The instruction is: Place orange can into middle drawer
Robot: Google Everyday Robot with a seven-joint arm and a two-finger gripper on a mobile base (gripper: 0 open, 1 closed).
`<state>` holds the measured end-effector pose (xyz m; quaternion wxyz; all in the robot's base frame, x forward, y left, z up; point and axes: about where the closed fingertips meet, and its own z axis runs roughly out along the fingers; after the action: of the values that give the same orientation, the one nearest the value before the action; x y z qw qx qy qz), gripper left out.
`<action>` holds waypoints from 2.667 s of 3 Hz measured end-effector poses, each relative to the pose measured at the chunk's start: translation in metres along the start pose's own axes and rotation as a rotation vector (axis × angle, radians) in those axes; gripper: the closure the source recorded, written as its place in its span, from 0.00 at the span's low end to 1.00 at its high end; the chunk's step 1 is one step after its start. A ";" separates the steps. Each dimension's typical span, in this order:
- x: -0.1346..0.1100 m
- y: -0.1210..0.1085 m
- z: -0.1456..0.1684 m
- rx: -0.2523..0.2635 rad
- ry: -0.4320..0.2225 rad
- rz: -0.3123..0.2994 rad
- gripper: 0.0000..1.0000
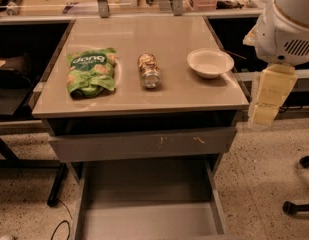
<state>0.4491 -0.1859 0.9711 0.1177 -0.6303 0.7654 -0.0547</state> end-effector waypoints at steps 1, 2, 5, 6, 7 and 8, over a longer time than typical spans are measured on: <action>-0.003 -0.003 0.000 0.012 -0.003 -0.005 0.00; -0.011 -0.005 0.008 -0.019 -0.064 0.030 0.00; -0.091 -0.068 0.041 -0.160 -0.226 0.130 0.00; -0.117 -0.075 0.050 -0.155 -0.284 0.102 0.00; -0.143 -0.095 0.063 -0.162 -0.306 0.119 0.00; -0.165 -0.119 0.078 -0.142 -0.287 0.151 0.00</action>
Offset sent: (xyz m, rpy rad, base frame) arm 0.0114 0.0260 -0.0205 0.1995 0.0858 -0.0330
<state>0.6111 -0.0435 0.9417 0.1847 -0.5789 0.7880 0.0991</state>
